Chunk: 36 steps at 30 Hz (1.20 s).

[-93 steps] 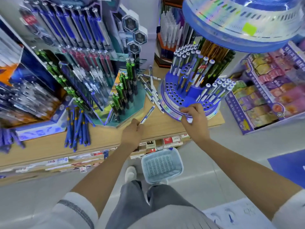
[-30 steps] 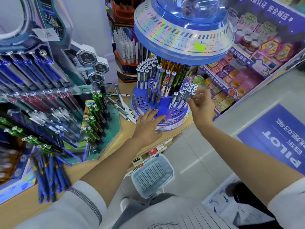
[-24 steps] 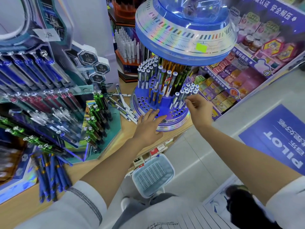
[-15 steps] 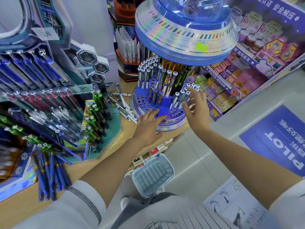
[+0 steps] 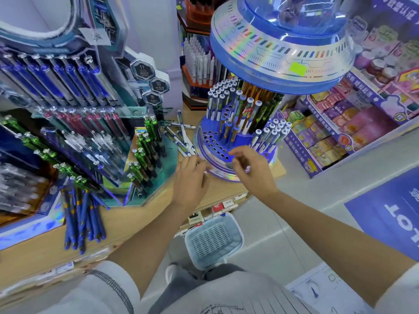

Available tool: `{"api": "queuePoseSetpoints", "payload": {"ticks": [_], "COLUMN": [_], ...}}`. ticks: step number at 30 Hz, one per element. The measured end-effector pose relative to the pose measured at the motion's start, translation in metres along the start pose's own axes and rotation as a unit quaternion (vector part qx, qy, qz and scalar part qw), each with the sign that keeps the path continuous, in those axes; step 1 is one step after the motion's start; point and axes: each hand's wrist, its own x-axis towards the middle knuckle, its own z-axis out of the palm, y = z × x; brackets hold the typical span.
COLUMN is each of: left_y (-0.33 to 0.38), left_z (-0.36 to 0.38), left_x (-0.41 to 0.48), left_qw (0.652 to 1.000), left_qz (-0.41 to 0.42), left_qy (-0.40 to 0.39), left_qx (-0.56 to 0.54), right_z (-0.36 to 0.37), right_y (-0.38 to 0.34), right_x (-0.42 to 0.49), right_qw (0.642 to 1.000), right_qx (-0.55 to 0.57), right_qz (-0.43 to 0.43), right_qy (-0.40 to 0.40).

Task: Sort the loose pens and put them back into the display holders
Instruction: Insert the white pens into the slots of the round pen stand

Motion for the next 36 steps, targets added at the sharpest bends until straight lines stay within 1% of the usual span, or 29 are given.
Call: {"api": "queuePoseSetpoints", "payload": {"ticks": [1,3,5,7,9,11,13,14,16,19,21,23,24,25,26,28,30,32,36], "left_y": [-0.005,-0.015,-0.023,-0.026,-0.029,-0.031,-0.034,-0.038,-0.042,-0.049,-0.048,-0.046,-0.046,-0.047,-0.048,-0.051,-0.052,-0.053,-0.055], "left_z": [-0.004,-0.008,-0.007,-0.007,-0.007,-0.01,-0.012,-0.012,-0.015,-0.014,-0.017,-0.019,-0.02,-0.022,-0.022,-0.021,-0.018,-0.017,-0.016], "left_x": [-0.008,-0.024,-0.039,-0.053,-0.066,-0.077,-0.087,-0.091,-0.099,-0.107,-0.11,-0.113,-0.116,-0.117,-0.12,-0.123,-0.127,-0.131,-0.136], "left_qw": [1.0,0.996,0.992,0.981,0.967,0.953,0.941,0.942,0.946,0.959,0.968,0.966,0.963,0.959,0.955,0.947,0.943,0.939,0.935], "left_qz": [-0.022,-0.067,-0.085,-0.092,-0.117,-0.141,-0.145,-0.136,-0.112,-0.098,-0.097,-0.12,-0.136,-0.149,-0.157,-0.157,-0.152,-0.154,-0.15], "left_qy": [0.005,-0.01,-0.052,-0.117,-0.171,-0.2,-0.216,-0.208,-0.185,-0.15,-0.107,-0.082,-0.077,-0.074,-0.074,-0.087,-0.103,-0.119,-0.128], "left_qx": [0.022,0.057,0.083,0.122,0.147,0.181,0.217,0.227,0.241,0.221,0.206,0.212,0.22,0.23,0.241,0.264,0.276,0.285,0.293], "right_z": [0.009,0.029,0.048,0.067,0.085,0.1,0.113,0.119,0.124,0.121,0.118,0.12,0.123,0.125,0.129,0.138,0.144,0.143,0.133], "right_y": [-0.002,-0.006,-0.01,-0.015,-0.019,-0.014,-0.005,-0.001,0.004,0.005,0.007,0.007,0.006,0.004,0.003,0.005,0.011,0.015,0.019], "right_x": [0.002,0.007,0.012,0.017,0.021,0.026,0.029,0.028,0.024,0.018,0.019,0.026,0.032,0.038,0.045,0.052,0.05,0.045,0.027], "right_qw": [0.999,0.994,0.982,0.966,0.948,0.923,0.898,0.89,0.891,0.918,0.94,0.959,0.96,0.955,0.943,0.904,0.872,0.865,0.865], "right_qx": [0.006,0.004,-0.028,-0.06,-0.111,-0.19,-0.26,-0.28,-0.29,-0.265,-0.224,-0.189,-0.193,-0.214,-0.244,-0.317,-0.368,-0.381,-0.383], "right_qz": [-0.01,-0.017,-0.028,-0.041,-0.04,-0.032,0.005,0.014,0.009,0.0,-0.031,-0.074,-0.096,-0.107,-0.107,-0.079,-0.065,-0.075,-0.093], "right_qy": [-0.032,-0.104,-0.182,-0.247,-0.294,-0.333,-0.356,-0.361,-0.348,-0.296,-0.257,-0.2,-0.177,-0.177,-0.201,-0.276,-0.317,-0.319,-0.31]}}
